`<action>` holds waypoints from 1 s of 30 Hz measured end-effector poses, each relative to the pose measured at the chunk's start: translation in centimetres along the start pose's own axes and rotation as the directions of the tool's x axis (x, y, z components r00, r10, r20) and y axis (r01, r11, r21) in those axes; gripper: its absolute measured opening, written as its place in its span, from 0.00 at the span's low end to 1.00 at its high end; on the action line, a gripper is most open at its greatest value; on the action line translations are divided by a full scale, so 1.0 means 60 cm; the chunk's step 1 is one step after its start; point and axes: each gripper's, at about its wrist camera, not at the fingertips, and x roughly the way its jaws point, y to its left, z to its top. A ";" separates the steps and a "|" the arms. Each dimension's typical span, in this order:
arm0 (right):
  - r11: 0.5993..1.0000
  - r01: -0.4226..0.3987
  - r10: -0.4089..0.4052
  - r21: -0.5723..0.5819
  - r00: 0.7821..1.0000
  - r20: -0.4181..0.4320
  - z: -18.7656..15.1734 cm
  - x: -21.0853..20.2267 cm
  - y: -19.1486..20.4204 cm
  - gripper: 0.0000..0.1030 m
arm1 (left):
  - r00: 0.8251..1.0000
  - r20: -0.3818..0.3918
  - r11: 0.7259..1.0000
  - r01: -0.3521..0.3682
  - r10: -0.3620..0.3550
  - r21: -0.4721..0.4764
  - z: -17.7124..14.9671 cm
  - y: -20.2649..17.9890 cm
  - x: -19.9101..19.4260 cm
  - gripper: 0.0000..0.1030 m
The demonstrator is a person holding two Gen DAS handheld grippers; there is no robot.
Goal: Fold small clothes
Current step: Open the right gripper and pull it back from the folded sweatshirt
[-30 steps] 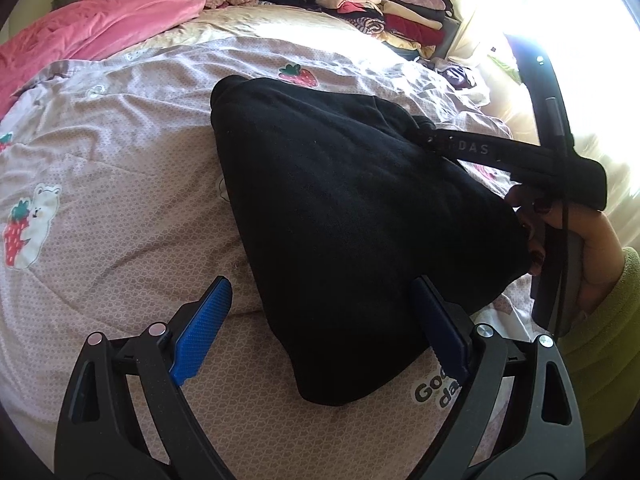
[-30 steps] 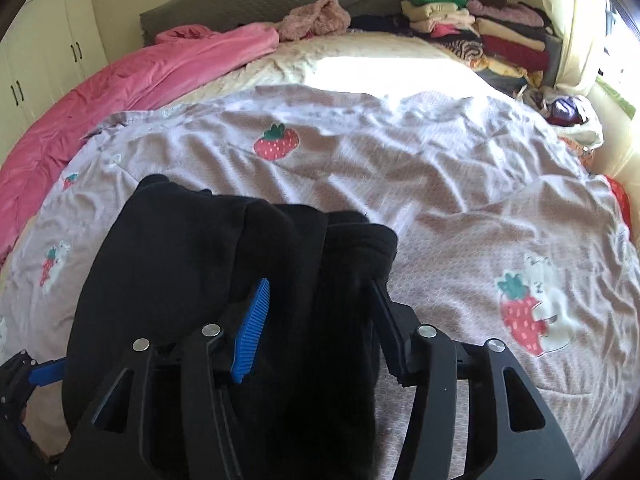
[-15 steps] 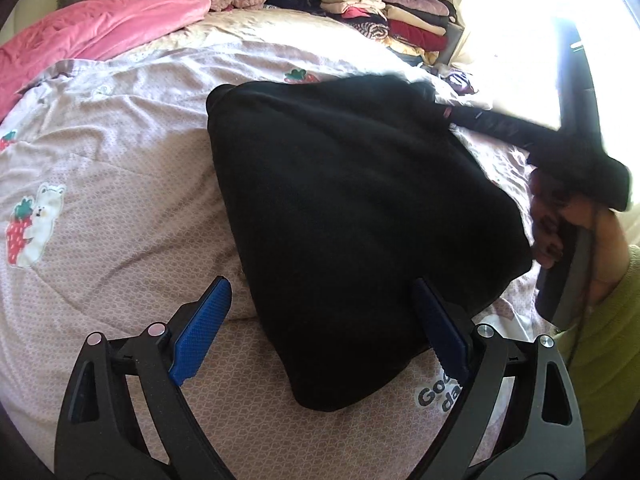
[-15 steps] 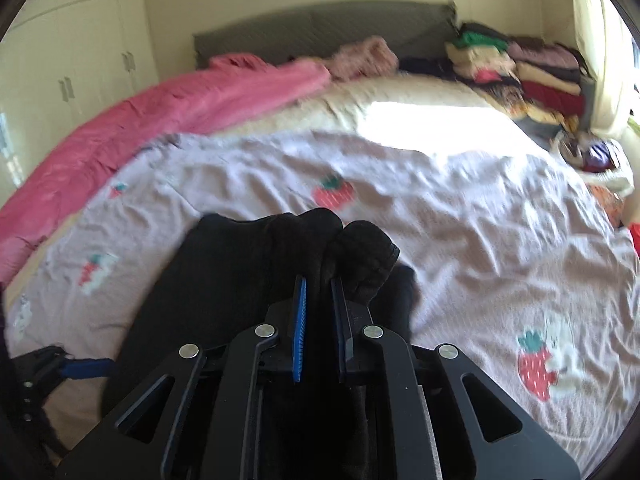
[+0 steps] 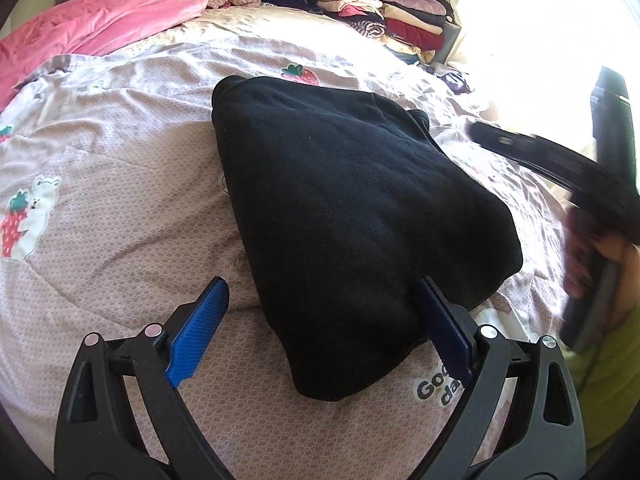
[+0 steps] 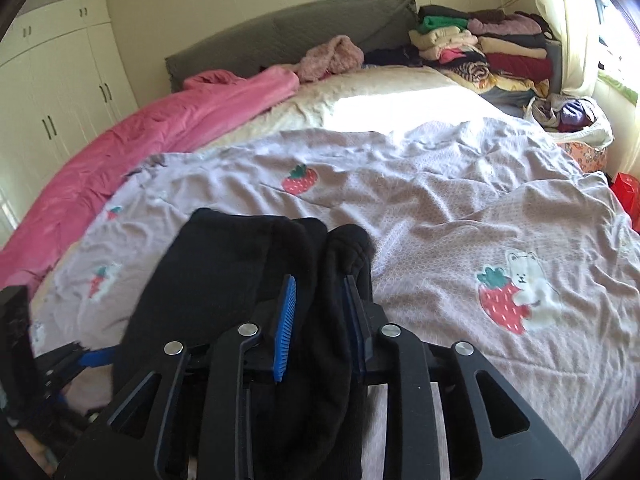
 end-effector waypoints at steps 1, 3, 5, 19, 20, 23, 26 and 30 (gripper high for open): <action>1.000 -0.023 0.023 -0.003 1.000 0.004 -0.008 -0.017 0.007 0.26 | 1.000 0.001 1.000 0.001 -0.001 0.002 -0.001 -0.001 -0.002 0.84; 0.998 -0.067 0.067 -0.006 0.998 -0.003 -0.024 -0.037 0.021 0.27 | 1.000 0.002 1.000 -0.002 0.002 0.006 -0.001 -0.001 -0.003 0.84; 0.994 -0.113 0.112 -0.015 0.993 -0.021 -0.042 -0.050 0.037 0.28 | 1.000 0.003 1.000 -0.002 0.002 0.005 -0.003 -0.003 -0.005 0.84; 1.000 -0.010 0.013 0.027 0.994 -0.112 -0.125 -0.009 0.026 0.16 | 1.000 0.013 1.000 -0.011 0.011 0.015 -0.014 -0.003 -0.027 0.85; 1.000 -0.008 0.011 0.029 0.994 -0.108 -0.124 -0.013 0.027 0.18 | 1.000 0.013 1.000 -0.013 0.013 0.014 -0.014 -0.002 -0.028 0.85; 1.000 0.027 -0.026 0.006 0.995 -0.099 -0.122 -0.025 0.035 0.30 | 1.000 0.020 1.000 -0.022 0.022 0.013 -0.016 0.003 -0.038 0.89; 0.999 0.052 -0.051 0.006 0.996 -0.072 -0.123 -0.048 0.038 0.39 | 0.999 0.032 1.000 -0.025 0.024 0.011 -0.018 0.004 -0.049 0.90; 0.996 0.085 -0.085 0.003 0.996 -0.022 -0.129 -0.087 0.048 0.64 | 0.998 0.051 0.999 -0.031 0.029 0.027 -0.021 -0.001 -0.070 0.91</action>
